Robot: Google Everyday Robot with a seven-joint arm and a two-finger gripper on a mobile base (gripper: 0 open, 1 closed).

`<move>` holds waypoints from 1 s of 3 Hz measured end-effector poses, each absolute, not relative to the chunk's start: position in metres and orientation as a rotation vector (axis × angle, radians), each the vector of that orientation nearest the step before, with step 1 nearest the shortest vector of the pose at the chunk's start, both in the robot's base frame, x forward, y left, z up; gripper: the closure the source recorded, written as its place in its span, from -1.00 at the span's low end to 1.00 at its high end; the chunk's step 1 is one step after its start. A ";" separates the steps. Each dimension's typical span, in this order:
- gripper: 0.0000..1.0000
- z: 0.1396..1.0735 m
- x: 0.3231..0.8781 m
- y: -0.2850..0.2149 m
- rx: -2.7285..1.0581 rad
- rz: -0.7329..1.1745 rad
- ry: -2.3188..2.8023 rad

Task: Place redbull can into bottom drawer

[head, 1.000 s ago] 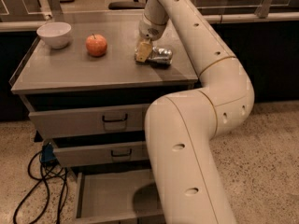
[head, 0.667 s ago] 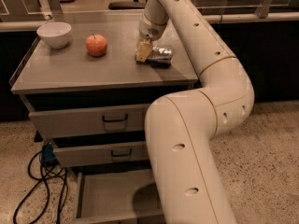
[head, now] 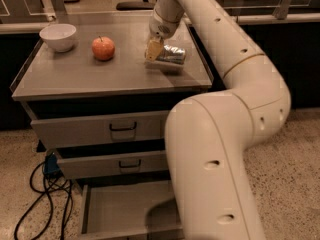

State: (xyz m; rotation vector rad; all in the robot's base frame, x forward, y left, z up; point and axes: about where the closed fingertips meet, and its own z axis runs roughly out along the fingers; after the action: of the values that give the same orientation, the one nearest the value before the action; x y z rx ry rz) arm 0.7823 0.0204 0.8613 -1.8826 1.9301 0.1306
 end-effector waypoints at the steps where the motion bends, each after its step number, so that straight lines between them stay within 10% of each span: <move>1: 1.00 0.918 0.765 -0.001 -1.733 0.049 1.905; 3: 1.00 1.068 0.670 -0.064 -1.272 -0.113 1.809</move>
Offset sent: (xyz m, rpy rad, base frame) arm -0.3268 0.0139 -0.0185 -0.0430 -0.1375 -0.1135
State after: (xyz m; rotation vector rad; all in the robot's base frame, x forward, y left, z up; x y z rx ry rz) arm 0.6701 -0.0640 1.0679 -1.2723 1.8092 -0.1134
